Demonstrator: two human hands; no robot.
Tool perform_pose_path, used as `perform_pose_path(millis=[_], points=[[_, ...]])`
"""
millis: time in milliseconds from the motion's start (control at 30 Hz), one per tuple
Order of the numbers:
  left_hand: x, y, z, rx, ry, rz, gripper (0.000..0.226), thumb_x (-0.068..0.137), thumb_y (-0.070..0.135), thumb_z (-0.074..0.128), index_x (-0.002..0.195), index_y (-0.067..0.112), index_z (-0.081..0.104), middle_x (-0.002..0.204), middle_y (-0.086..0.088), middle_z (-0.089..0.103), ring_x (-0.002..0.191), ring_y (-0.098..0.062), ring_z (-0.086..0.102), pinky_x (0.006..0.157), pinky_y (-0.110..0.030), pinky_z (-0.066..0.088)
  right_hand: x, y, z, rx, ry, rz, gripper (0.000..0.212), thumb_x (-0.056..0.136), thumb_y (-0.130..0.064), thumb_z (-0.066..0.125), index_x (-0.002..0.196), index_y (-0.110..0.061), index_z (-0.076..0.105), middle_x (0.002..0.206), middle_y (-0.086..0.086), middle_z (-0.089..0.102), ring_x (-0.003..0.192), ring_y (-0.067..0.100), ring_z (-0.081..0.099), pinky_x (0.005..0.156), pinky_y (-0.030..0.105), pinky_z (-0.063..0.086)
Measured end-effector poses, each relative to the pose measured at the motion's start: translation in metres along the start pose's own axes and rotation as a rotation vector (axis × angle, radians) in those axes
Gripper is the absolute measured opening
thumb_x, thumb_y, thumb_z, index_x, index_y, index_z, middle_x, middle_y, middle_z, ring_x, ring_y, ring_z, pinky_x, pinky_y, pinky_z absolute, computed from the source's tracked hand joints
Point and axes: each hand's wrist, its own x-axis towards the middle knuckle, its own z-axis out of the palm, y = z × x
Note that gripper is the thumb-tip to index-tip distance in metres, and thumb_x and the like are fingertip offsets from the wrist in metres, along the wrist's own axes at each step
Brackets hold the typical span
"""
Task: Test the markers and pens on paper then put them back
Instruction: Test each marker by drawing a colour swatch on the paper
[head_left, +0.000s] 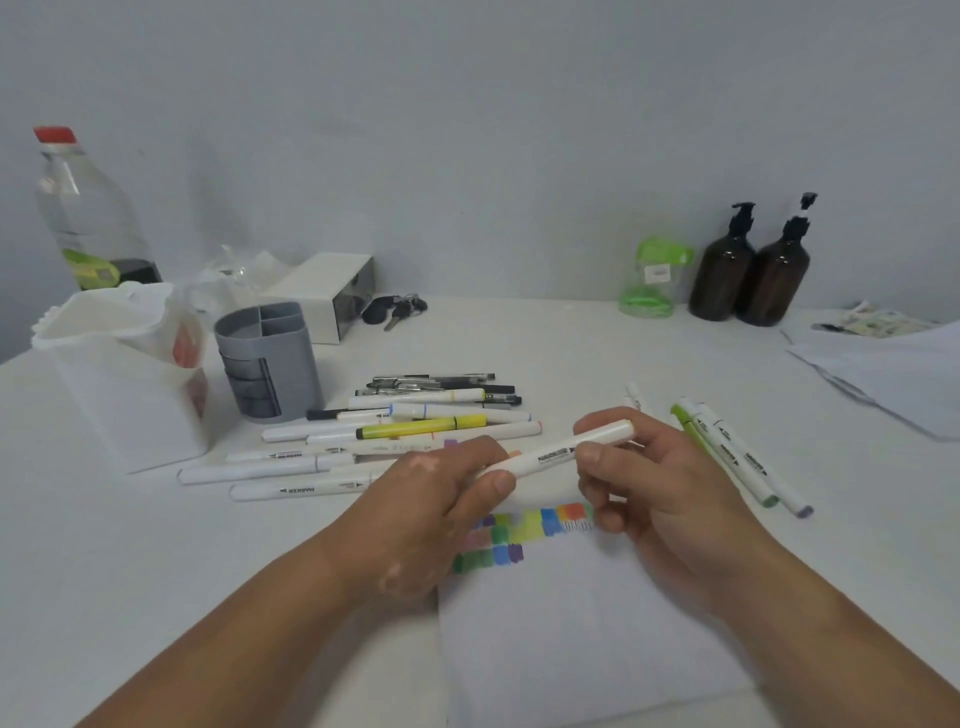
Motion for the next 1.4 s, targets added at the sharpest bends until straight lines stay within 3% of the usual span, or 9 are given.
perform_pose_path(millis=[200, 333, 433, 533, 667, 800, 1033, 1200, 1400], points=[[0.002, 0.001, 0.003, 0.157, -0.014, 0.088, 0.023, 0.095, 0.055, 0.053, 0.110, 0.039, 0.061, 0.072, 0.020, 0.060, 0.071, -0.004, 0.054, 0.060, -0.015, 0.038, -0.002, 0.008, 0.012, -0.125, -0.050, -0.010, 0.017, 0.070, -0.027, 0.084, 0.080, -0.021, 0.073, 0.060, 0.004, 0.056, 0.053, 0.016, 0.052, 0.045, 0.025, 0.041], [-0.002, -0.003, -0.001, 0.312, -0.082, 0.000, 0.068, 0.062, 0.079, 0.073, 0.120, 0.047, 0.056, 0.068, 0.016, 0.052, 0.070, 0.008, 0.053, 0.055, -0.012, 0.033, 0.001, -0.001, -0.003, -0.008, 0.179, -0.042, 0.007, 0.071, -0.019, 0.067, 0.065, -0.020, 0.062, 0.052, 0.003, 0.047, 0.047, 0.016, 0.043, 0.040, 0.024, 0.035], [-0.003, 0.001, 0.004, 0.421, -0.169, -0.014, 0.083, 0.056, 0.085, 0.071, 0.126, 0.044, 0.058, 0.080, 0.022, 0.054, 0.076, 0.006, 0.053, 0.060, -0.013, 0.039, -0.004, -0.006, -0.013, -0.019, 0.136, 0.000, 0.019, 0.072, -0.021, 0.059, 0.076, -0.013, 0.076, 0.059, 0.012, 0.059, 0.052, 0.021, 0.056, 0.044, 0.029, 0.047], [-0.002, 0.003, 0.005, 0.459, -0.174, -0.019, 0.084, 0.058, 0.084, 0.071, 0.129, 0.041, 0.060, 0.090, 0.020, 0.058, 0.082, -0.004, 0.056, 0.071, -0.022, 0.049, -0.011, 0.001, -0.008, -0.103, 0.019, 0.075, 0.022, 0.071, -0.019, 0.061, 0.082, -0.009, 0.078, 0.066, 0.018, 0.065, 0.058, 0.025, 0.062, 0.051, 0.034, 0.054], [-0.002, 0.004, 0.003, 0.458, -0.182, -0.020, 0.079, 0.062, 0.079, 0.073, 0.129, 0.039, 0.062, 0.105, 0.015, 0.068, 0.087, -0.006, 0.059, 0.080, -0.027, 0.054, -0.019, 0.014, 0.005, -0.442, -0.019, 0.059, 0.009, 0.073, -0.030, 0.071, 0.078, -0.023, 0.070, 0.053, 0.005, 0.058, 0.047, 0.018, 0.050, 0.045, 0.025, 0.042], [-0.001, 0.002, 0.002, 0.418, -0.181, -0.040, 0.066, 0.063, 0.075, 0.076, 0.121, 0.045, 0.064, 0.097, 0.014, 0.066, 0.082, -0.001, 0.056, 0.069, -0.018, 0.049, -0.020, 0.017, 0.013, -0.412, 0.024, 0.053, 0.010, 0.074, -0.026, 0.065, 0.080, -0.023, 0.073, 0.058, 0.005, 0.065, 0.050, 0.017, 0.058, 0.049, 0.026, 0.050], [0.001, 0.000, 0.004, 0.422, -0.187, -0.047, 0.067, 0.064, 0.074, 0.076, 0.123, 0.044, 0.065, 0.103, 0.015, 0.069, 0.086, -0.003, 0.058, 0.077, -0.023, 0.053, -0.020, 0.017, 0.012, -0.553, 0.030, 0.039, 0.008, 0.080, -0.025, 0.074, 0.082, -0.032, 0.076, 0.059, 0.001, 0.068, 0.047, 0.013, 0.059, 0.048, 0.019, 0.048], [0.002, 0.000, 0.004, 0.430, -0.188, -0.044, 0.064, 0.064, 0.073, 0.077, 0.120, 0.044, 0.065, 0.089, 0.017, 0.063, 0.072, 0.007, 0.050, 0.056, -0.007, 0.033, -0.017, 0.019, 0.010, -0.550, 0.039, 0.078, 0.010, 0.085, -0.017, 0.075, 0.084, -0.026, 0.077, 0.062, 0.004, 0.070, 0.051, 0.015, 0.062, 0.051, 0.026, 0.053], [0.002, 0.001, 0.003, 0.418, -0.193, -0.043, 0.064, 0.064, 0.071, 0.078, 0.120, 0.042, 0.067, 0.090, 0.015, 0.063, 0.072, 0.004, 0.051, 0.058, -0.011, 0.036, -0.017, 0.019, 0.012, -0.572, 0.043, 0.098, 0.014, 0.087, -0.014, 0.073, 0.082, -0.027, 0.077, 0.064, 0.003, 0.072, 0.051, 0.014, 0.062, 0.049, 0.022, 0.051]])
